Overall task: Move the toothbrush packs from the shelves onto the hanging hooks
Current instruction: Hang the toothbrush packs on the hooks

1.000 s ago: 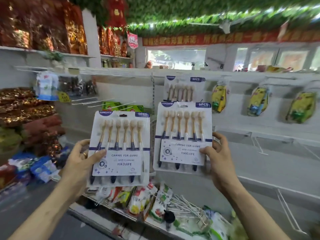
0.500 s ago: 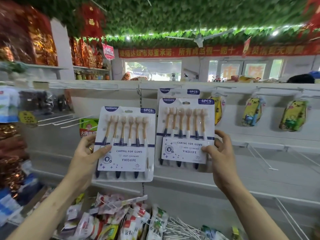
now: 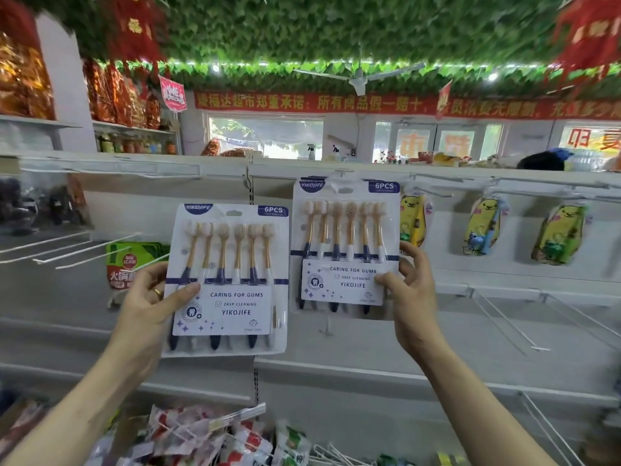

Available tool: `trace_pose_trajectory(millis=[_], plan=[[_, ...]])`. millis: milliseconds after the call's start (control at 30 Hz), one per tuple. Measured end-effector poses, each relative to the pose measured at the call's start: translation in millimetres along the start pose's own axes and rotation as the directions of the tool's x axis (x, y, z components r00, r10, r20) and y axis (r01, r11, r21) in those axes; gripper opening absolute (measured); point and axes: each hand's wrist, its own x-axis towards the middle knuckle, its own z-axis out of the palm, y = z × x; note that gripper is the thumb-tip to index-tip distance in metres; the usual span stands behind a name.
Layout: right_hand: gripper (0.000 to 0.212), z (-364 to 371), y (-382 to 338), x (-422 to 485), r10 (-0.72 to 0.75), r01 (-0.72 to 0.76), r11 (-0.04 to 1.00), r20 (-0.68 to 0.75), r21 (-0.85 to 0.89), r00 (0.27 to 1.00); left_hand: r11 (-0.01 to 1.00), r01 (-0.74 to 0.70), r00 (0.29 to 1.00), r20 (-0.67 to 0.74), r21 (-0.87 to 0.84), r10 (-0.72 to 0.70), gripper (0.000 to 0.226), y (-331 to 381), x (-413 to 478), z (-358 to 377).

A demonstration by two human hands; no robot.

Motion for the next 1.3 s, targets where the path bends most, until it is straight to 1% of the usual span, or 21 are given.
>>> trace_pose_trajectory(millis=[133,267,433,600,833,1000,1167,1300], plan=[[0.059,8.7,4.2,15.8,-0.012,0.012,1.000,-0.018,-0.004,1.000,0.999,0.026,0.999,0.027,-0.032,-0.025,0.064,-4.6,19.4,1.0],[0.058,15.6,11.0,25.7,-0.003,0.003,1.000,-0.015,0.006,1.000,0.998,0.047,0.998,0.052,-0.033,-0.045,0.059,-10.1,34.2,-3.0],[0.057,17.5,22.2,32.6,-0.007,0.007,1.000,-0.037,0.000,0.999,0.996,0.064,0.996,0.064,-0.059,-0.061,0.068,-17.3,42.1,-2.9],[0.058,15.5,30.4,39.2,-0.002,0.002,1.000,-0.032,0.001,0.999,0.994,0.084,0.994,0.074,-0.070,-0.078,0.062,-25.9,47.9,-3.9],[0.056,6.9,31.9,43.9,-0.026,0.028,0.999,-0.075,0.023,0.997,0.994,0.091,0.992,0.098,-0.062,-0.084,0.065,-37.1,54.7,-5.9],[0.055,4.1,35.9,42.7,-0.021,0.023,0.999,-0.061,0.032,0.998,0.994,0.092,0.989,0.118,-0.065,-0.084,0.061,-39.5,55.4,-3.8],[0.055,7.4,38.1,43.3,-0.018,0.020,0.999,-0.054,0.036,0.998,0.996,0.079,0.988,0.132,-0.033,-0.074,0.056,-39.2,51.7,-3.0],[0.056,10.3,40.3,42.9,-0.019,0.020,0.999,-0.048,0.026,0.999,0.996,0.083,0.987,0.138,-0.038,-0.077,0.056,-37.0,48.6,-3.6]])
